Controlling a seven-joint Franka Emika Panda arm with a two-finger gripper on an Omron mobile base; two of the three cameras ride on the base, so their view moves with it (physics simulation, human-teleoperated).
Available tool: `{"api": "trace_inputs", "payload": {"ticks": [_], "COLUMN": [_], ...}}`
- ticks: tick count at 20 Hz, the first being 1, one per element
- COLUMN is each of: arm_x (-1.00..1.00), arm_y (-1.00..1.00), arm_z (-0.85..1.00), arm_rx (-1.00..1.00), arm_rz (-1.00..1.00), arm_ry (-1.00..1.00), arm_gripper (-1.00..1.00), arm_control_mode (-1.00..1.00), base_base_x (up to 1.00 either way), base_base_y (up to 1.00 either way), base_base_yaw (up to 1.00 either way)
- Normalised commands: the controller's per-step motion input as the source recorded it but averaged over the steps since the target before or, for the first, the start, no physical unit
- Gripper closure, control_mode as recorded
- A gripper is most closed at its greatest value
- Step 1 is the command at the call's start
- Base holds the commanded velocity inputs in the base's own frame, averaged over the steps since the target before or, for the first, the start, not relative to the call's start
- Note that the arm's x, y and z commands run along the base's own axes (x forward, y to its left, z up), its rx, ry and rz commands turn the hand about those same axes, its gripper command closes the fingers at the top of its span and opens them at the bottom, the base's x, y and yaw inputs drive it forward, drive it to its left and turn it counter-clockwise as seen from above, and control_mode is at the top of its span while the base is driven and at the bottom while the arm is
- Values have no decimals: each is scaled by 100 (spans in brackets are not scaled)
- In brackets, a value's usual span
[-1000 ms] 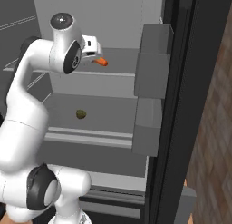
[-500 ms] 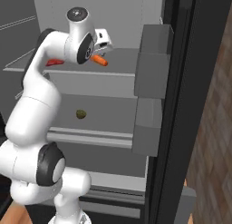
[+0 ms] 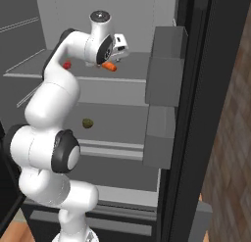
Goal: Open the fridge, remove the kiwi, carrot, and steak, and place them on any counter.
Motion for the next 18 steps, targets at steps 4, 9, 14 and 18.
{"api": "trace_inputs", "payload": {"ticks": [4, 9, 14, 18], "arm_x": [53, 13, 0, 0], "arm_y": [0, 0, 0, 0], "arm_z": [-20, -20, -14, 0], "arm_rx": [0, 0, 0, 0], "arm_rz": [4, 3, 0, 0], "arm_ry": [15, 10, 2, 0], "arm_gripper": [-100, -100, 100, 100], "arm_control_mode": [-100, -100, -100, -100], "base_base_x": [0, 0, 0, 0], "base_base_y": [0, 0, 0, 0], "base_base_yaw": [0, 0, 0, 0]}}
